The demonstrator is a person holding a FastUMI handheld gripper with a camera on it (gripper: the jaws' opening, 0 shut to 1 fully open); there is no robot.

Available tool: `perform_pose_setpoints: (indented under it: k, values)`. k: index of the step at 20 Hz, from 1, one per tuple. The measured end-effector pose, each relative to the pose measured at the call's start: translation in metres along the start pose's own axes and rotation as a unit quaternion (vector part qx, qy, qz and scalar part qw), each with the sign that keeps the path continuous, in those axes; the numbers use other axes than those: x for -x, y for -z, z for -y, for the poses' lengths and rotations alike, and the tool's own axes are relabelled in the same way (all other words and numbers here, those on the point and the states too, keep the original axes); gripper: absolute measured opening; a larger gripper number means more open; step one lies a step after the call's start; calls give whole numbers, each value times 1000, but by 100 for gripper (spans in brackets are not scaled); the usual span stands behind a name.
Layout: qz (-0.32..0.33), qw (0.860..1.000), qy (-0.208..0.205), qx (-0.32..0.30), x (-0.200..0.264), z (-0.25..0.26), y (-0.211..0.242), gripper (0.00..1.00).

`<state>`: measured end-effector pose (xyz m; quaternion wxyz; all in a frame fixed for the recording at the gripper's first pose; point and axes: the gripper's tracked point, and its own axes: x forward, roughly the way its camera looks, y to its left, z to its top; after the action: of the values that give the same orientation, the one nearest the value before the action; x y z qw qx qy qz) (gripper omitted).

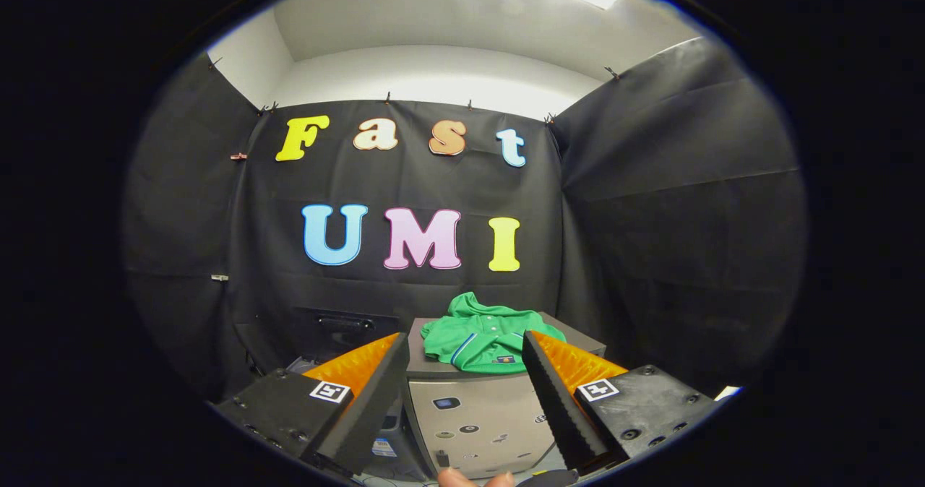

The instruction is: Put the clothes into the washing machine and then close the washing machine lid.

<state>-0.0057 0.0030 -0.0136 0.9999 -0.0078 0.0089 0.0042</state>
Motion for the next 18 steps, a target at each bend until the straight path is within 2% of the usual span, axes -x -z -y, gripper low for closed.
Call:
perform_pose_setpoints:
  k: [18]
  values:
    - [3, 1000, -5, 8, 0, -8, -2, 98]
